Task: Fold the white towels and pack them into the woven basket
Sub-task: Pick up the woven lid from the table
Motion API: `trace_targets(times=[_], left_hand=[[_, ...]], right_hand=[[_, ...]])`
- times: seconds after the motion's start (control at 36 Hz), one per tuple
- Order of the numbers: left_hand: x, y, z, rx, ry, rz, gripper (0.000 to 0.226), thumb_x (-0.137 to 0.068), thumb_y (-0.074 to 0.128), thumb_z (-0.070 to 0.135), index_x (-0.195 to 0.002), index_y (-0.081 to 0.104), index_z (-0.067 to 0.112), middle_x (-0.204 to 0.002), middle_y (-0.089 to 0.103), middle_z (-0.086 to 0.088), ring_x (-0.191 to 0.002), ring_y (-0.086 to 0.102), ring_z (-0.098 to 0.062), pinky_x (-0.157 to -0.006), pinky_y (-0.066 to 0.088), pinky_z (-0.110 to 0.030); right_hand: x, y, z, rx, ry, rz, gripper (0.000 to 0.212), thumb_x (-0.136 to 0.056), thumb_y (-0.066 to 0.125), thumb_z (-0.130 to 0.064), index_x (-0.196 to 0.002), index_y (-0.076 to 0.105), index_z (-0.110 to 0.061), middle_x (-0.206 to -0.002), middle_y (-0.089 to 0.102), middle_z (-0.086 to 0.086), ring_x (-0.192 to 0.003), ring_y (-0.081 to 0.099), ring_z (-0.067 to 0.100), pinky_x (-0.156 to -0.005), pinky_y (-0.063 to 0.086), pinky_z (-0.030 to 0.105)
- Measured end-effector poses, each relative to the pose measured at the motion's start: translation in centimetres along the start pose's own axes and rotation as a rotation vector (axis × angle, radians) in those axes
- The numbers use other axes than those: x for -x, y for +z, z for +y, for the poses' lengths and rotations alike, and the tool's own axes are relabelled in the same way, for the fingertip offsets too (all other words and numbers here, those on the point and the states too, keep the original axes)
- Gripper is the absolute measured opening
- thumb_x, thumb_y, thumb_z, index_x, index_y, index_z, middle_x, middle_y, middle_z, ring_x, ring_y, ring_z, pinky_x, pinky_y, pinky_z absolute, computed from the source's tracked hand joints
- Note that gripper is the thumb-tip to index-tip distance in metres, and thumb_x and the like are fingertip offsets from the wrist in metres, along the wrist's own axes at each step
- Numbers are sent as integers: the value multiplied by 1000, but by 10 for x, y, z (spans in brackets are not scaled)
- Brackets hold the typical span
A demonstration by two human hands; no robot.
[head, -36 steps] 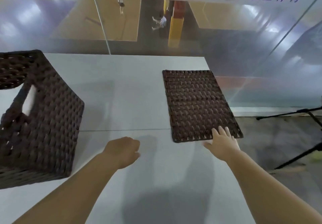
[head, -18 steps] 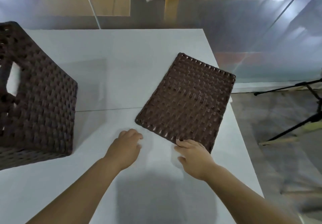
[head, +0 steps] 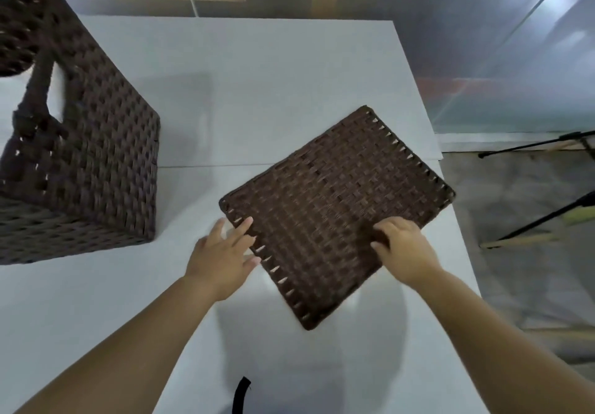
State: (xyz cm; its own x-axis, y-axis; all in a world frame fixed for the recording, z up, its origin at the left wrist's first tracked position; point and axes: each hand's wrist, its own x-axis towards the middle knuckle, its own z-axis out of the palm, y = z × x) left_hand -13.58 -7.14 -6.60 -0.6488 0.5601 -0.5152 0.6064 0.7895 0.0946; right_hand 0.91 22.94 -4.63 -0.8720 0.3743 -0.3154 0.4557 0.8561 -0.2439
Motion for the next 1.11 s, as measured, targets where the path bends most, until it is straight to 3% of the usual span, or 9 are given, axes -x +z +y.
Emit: trace_targets(times=[0.17,0.28,0.36,0.47,0.64,0.72,0.83,1.06,1.11], left_hand=[[-10,-15,-24,11,-217,5,68,-87,27,70,-142,29,29,-157,-16,6,-143,-14,-33,-114,13,-53],[-10,-18,-27,-31,-264,54,76,-89,41,61,-149,15,23,-157,-19,2,-144,-5,-34,-113,22,-49],[-2,-12,-21,109,-283,90,75,-90,46,54,-149,12,23,-158,-3,-1,-141,12,-32,-110,30,-47],[16,3,-9,265,-338,165,72,-91,49,47,-148,16,18,-149,23,-5,-132,28,-28,-103,39,-40],[34,12,3,397,-449,239,70,-87,58,46,-141,24,16,-132,37,-12,-118,43,-27,-93,46,-37],[39,12,1,538,-514,225,62,-83,66,42,-130,39,12,-121,46,-14,-108,51,-29,-90,48,-39],[45,6,0,844,-491,275,42,-82,71,26,-116,57,8,-112,64,-10,-100,61,-28,-90,49,-38],[48,-43,0,969,-339,529,22,-84,68,25,-104,62,19,-99,61,2,-78,55,-4,-67,43,-18],[49,-63,-2,918,-297,574,22,-84,66,29,-105,64,20,-98,60,2,-80,55,-5,-74,49,-26]], right_hand=[[-15,-10,20,28,239,1,65,-91,54,-44,-145,30,-17,-151,25,10,-139,18,33,-109,30,49],[-13,-3,25,28,354,-106,75,-92,47,-52,-150,13,-20,-157,12,9,-143,9,32,-111,27,49],[-4,8,21,6,384,-107,72,-94,40,-53,-151,8,-21,-157,11,8,-142,14,32,-109,29,48],[13,22,14,43,402,-7,69,-94,38,-53,-148,17,-16,-153,21,12,-136,23,34,-106,34,46],[33,30,11,-16,487,56,80,-87,51,-59,-144,21,-11,-141,32,16,-123,35,38,-102,36,47],[43,33,11,-44,549,51,87,-82,58,-59,-139,22,-4,-133,35,22,-119,38,40,-100,37,47],[57,34,12,-94,614,4,81,-81,58,-60,-130,32,-1,-127,37,22,-118,38,38,-99,39,46],[76,30,8,-214,657,40,76,-82,58,-60,-126,40,1,-127,38,23,-119,35,39,-102,33,46],[75,26,4,-252,672,70,77,-82,59,-60,-126,42,0,-125,40,23,-118,36,39,-102,32,46]])
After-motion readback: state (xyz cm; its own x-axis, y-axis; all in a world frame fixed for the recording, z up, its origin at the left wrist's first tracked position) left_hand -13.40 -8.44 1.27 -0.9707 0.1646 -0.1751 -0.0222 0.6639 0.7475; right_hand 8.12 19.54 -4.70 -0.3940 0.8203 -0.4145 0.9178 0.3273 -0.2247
